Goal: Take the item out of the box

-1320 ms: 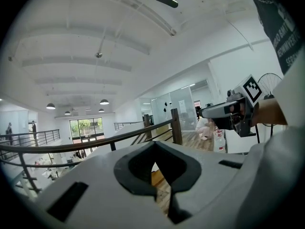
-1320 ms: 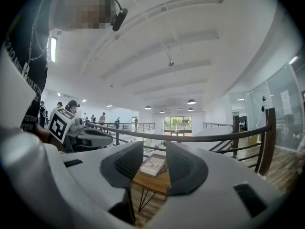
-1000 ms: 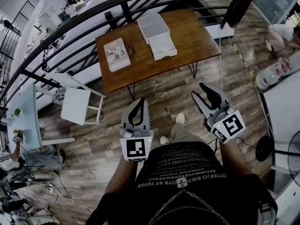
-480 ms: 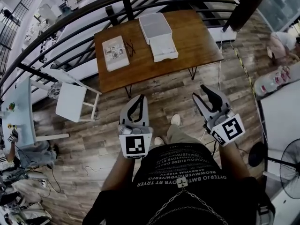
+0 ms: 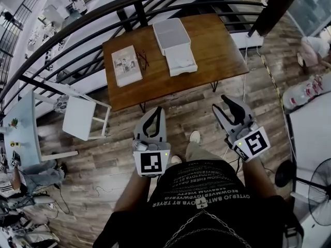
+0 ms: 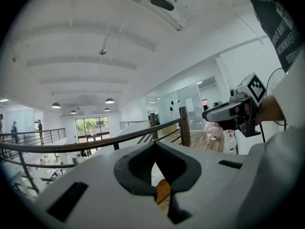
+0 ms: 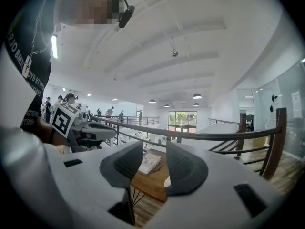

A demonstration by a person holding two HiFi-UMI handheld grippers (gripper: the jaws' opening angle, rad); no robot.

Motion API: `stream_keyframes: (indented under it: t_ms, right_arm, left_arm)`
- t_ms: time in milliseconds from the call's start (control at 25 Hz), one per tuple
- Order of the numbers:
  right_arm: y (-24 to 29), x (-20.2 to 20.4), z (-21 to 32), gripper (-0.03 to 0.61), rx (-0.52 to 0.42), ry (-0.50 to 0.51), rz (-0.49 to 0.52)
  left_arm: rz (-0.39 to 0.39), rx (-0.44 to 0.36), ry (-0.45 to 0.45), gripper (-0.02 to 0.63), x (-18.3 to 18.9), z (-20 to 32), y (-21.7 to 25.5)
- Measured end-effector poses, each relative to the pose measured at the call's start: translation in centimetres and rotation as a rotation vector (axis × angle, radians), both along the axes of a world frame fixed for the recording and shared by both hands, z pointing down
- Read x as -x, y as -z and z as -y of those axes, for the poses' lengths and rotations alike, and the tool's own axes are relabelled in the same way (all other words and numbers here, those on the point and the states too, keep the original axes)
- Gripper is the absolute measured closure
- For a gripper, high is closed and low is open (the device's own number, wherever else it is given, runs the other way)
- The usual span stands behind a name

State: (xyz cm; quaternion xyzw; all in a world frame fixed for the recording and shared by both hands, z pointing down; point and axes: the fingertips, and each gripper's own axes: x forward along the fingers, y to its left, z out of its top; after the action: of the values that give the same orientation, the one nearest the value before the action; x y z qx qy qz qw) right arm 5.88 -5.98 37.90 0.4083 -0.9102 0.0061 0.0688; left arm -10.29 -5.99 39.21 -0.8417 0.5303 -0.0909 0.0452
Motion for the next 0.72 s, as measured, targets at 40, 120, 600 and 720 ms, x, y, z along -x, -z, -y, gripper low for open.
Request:
stream_keyframes:
  t_ms: [40, 120, 600, 720]
  right_arm:
    - [0.1, -0.1, 0.5, 0.446, -0.001, 0.001, 0.002]
    - [0.2, -0.5, 1.7, 0.446, -0.001, 0.001, 0.006]
    - [0.2, -1.9, 7.2, 0.445, 0.017, 0.035, 0.011]
    - [0.3, -2.7, 8.2, 0.445, 0.015, 0.044, 0.019]
  left_arm:
    - [0.002, 0.000, -0.001, 0.609, -0.2, 0.5, 0.1]
    - [0.013, -0.003, -0.007, 0.609, -0.7, 1.6, 0.3]
    - [0.012, 0.001, 0.011, 0.607, -2.9, 7.1, 1.3]
    - [0.003, -0.008, 0.015, 0.607, -3.9, 8.0, 1.7]
